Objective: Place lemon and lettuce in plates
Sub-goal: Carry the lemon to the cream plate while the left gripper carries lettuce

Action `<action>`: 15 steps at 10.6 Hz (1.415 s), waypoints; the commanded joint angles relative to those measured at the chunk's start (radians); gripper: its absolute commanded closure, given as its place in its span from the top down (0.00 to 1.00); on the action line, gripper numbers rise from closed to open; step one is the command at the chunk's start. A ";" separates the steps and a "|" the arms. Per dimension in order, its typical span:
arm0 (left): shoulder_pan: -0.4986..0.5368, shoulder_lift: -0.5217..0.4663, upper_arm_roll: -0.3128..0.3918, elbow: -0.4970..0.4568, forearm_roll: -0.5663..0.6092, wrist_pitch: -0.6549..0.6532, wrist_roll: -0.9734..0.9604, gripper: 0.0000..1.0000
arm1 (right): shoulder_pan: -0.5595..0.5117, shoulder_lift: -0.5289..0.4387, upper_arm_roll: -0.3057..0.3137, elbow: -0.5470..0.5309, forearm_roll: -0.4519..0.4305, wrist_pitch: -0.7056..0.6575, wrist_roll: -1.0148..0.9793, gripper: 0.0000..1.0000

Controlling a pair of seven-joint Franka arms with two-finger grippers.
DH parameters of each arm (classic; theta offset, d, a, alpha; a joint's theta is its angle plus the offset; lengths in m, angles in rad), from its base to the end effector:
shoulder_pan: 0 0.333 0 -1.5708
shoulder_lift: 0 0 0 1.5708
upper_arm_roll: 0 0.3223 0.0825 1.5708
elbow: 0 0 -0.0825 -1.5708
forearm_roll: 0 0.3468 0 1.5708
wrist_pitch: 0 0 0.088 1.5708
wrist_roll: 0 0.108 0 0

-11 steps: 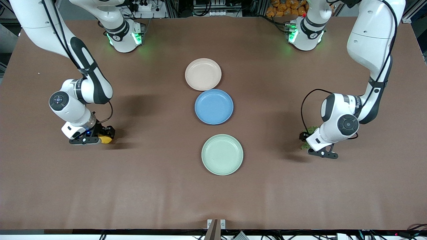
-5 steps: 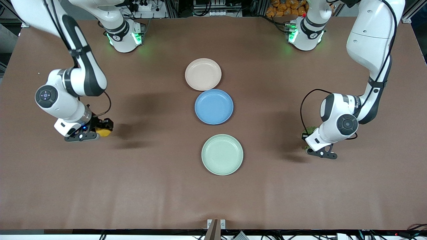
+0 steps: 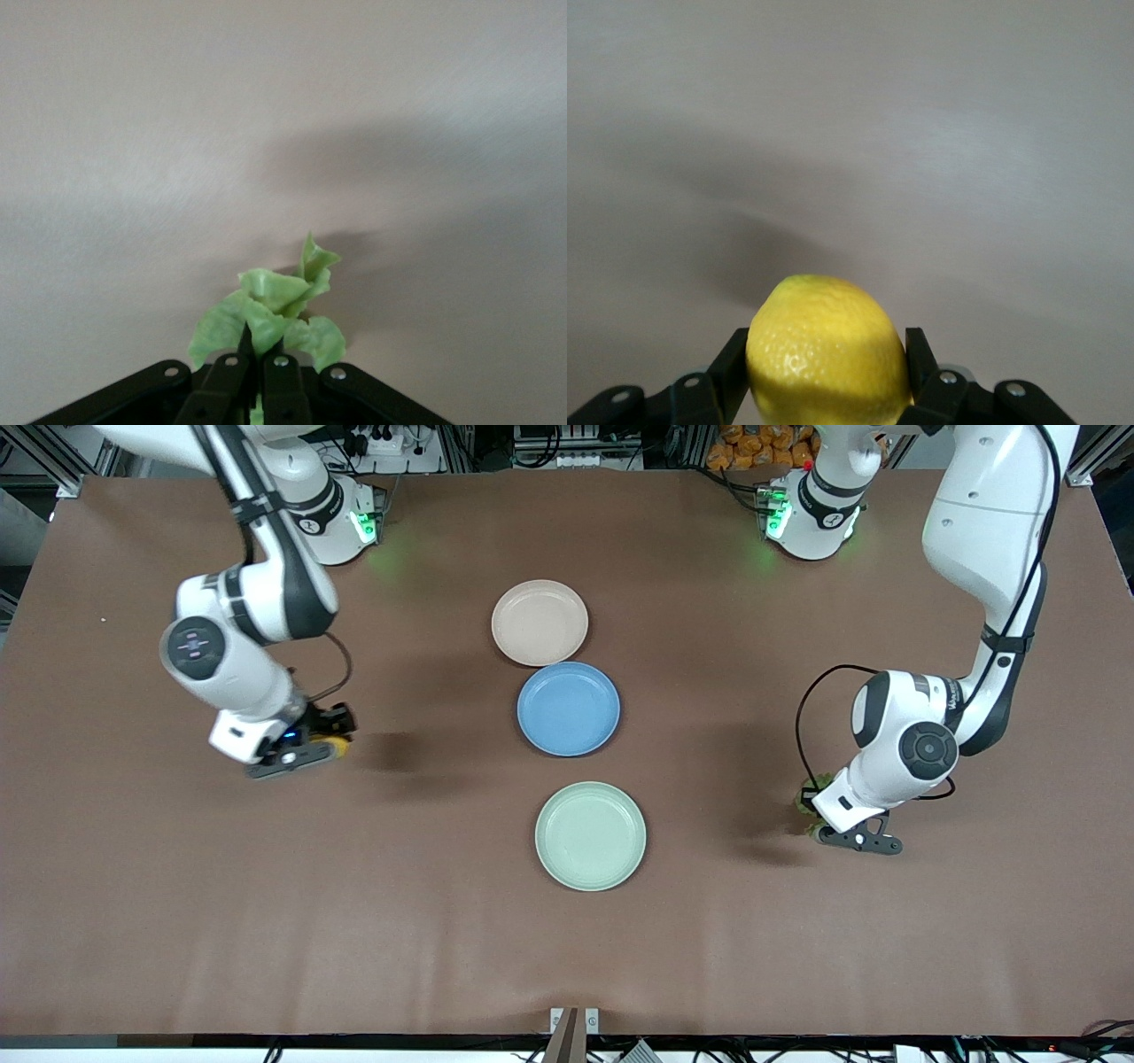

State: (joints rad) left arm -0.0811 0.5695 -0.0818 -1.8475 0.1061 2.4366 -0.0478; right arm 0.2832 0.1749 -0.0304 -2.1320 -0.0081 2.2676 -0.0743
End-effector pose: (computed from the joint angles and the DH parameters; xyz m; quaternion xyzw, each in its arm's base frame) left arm 0.6176 -0.0968 0.2497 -0.9957 0.0908 -0.0126 0.0116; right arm 0.5164 0.1336 0.3530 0.9860 0.1656 -0.0190 0.0074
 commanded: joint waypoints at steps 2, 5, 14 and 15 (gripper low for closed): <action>-0.012 -0.022 -0.097 0.039 0.009 -0.002 -0.249 0.00 | 0.183 -0.022 -0.005 -0.011 -0.001 -0.006 0.007 0.00; -0.081 -0.013 -0.136 0.094 0.009 -0.002 -0.473 0.00 | 0.327 -0.014 0.003 -0.014 0.000 -0.006 0.045 0.00; -0.293 0.079 -0.131 0.260 0.015 0.117 -1.050 0.00 | 0.508 0.138 0.213 -0.014 -0.015 0.029 0.194 0.00; -0.301 0.087 -0.131 0.264 0.014 0.168 -1.105 0.00 | 0.511 0.149 0.225 -0.014 -0.015 0.029 0.195 0.00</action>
State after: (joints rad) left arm -0.3635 0.6312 -0.2205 -1.6181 0.1060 2.5247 -1.0364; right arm 0.7899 0.3016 0.1730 -2.1488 -0.0080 2.2897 0.0988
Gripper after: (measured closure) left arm 0.965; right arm 0.260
